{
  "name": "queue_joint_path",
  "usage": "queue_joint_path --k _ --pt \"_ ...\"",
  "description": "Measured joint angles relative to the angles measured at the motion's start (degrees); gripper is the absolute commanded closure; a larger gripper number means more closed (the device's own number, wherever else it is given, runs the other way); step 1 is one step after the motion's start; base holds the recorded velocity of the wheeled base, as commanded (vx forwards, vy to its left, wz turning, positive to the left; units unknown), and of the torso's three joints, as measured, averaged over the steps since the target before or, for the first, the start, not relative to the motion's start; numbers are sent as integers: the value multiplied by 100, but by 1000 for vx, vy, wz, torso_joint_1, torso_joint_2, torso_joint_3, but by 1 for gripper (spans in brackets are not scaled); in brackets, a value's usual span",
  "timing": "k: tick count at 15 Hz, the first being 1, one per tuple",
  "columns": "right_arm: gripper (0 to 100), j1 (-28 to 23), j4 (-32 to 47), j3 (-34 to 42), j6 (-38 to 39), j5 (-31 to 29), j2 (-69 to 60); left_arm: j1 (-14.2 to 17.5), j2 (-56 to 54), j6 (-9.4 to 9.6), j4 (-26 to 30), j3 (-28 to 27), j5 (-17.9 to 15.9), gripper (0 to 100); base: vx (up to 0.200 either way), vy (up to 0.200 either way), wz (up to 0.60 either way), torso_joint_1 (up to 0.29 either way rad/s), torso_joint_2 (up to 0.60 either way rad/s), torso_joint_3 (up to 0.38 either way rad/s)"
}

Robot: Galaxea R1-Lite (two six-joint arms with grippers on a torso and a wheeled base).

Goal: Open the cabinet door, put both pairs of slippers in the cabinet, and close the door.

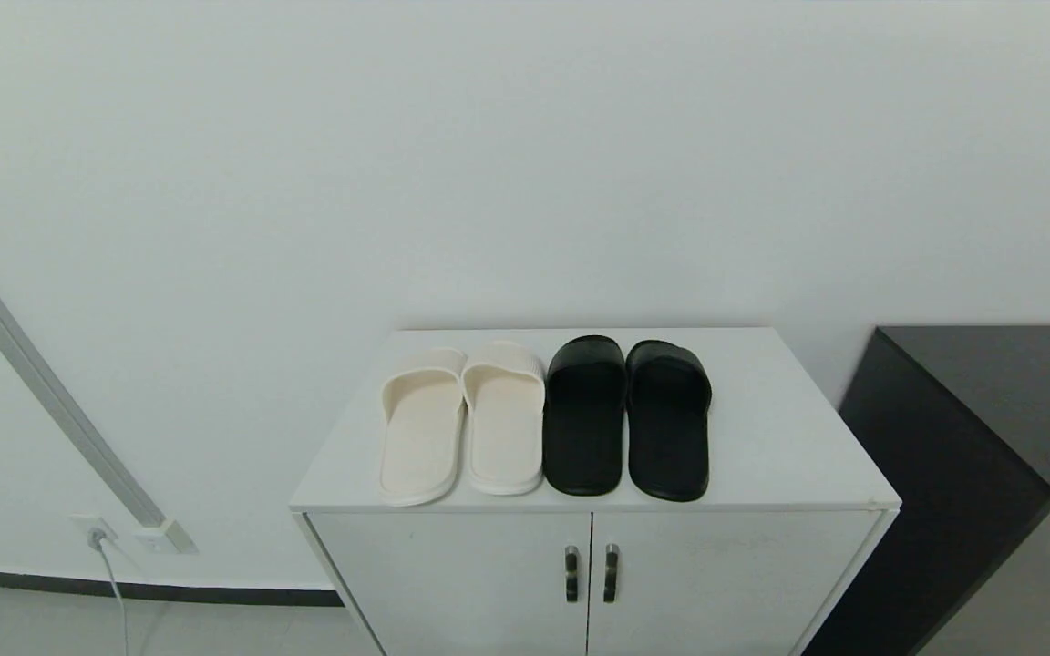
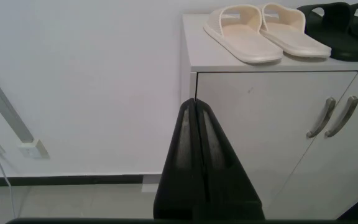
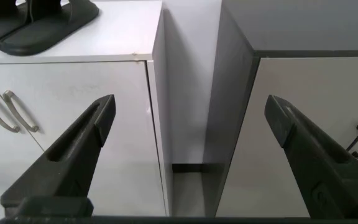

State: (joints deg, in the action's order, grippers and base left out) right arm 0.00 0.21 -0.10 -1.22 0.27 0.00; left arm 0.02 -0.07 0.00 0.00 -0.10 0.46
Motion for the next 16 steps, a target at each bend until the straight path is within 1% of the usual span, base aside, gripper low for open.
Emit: queue_joint_path --k 2,7,8,10,11,12,14,16 --pt "0 0 -5 0 -112 13 0 0 0 5 0 0 -2 100 0 0 0 0 0 0" --pt "0 0 -41 -1 -107 5 0 0 0 -21 0 0 7 100 0 0 0 0 0 0" --pt "0 0 -39 -78 -50 2 21 0 0 -22 0 0 11 100 0 0 0 0 0 0" --pt "0 51 113 -673 115 30 263 0 0 -24 0 0 11 100 0 0 0 0 0 0" --pt "0 88 291 -1015 44 156 564 0 0 -24 0 0 7 100 0 0 0 0 0 0" --pt "0 121 400 -1186 -52 352 895 0 0 -18 0 0 7 100 0 0 0 0 0 0" --pt "0 165 327 -1180 -187 879 1690 0 0 16 0 0 -2 100 0 0 0 0 0 0" --pt "0 291 15 -1134 -223 1176 2558 0 0 57 0 0 -2 100 0 0 0 0 0 0"
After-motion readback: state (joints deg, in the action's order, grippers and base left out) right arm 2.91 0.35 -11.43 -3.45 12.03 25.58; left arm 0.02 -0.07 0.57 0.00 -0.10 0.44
